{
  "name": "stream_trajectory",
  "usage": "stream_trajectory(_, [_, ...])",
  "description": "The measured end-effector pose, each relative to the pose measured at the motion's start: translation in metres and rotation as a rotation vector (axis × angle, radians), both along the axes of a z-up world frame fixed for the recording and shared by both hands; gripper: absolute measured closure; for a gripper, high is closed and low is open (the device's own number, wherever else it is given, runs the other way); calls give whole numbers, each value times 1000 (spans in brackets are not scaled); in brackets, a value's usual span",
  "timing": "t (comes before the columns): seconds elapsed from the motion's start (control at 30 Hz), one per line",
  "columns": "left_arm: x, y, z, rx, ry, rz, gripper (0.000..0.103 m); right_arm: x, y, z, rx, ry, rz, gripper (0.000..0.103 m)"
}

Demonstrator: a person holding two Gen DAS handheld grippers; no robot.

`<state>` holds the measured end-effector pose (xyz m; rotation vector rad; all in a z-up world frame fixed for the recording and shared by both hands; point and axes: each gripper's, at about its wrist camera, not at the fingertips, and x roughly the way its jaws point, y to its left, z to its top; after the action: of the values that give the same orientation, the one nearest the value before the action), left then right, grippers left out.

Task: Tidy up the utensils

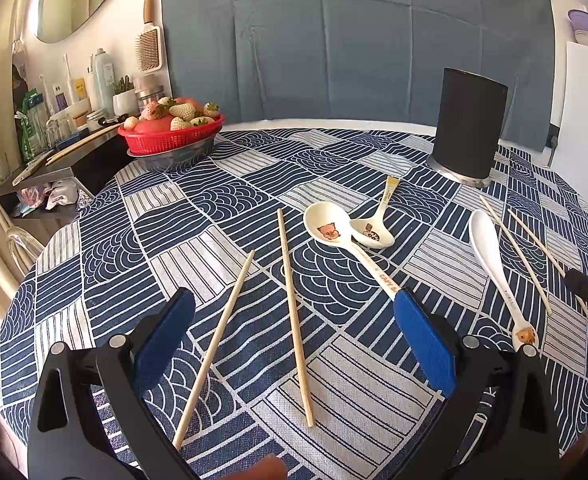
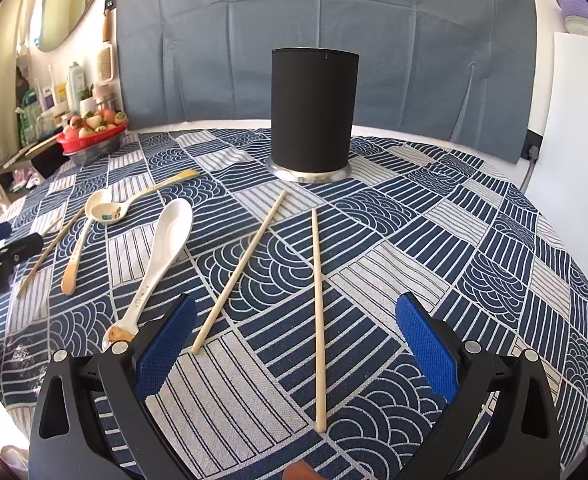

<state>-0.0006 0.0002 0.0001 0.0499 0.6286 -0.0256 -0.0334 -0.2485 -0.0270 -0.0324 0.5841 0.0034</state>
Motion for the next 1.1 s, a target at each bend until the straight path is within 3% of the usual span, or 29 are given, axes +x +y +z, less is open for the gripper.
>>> stream_trajectory(1.1, [-4, -2, 1, 33, -17, 5, 6, 4, -1, -2, 11, 20, 2, 8])
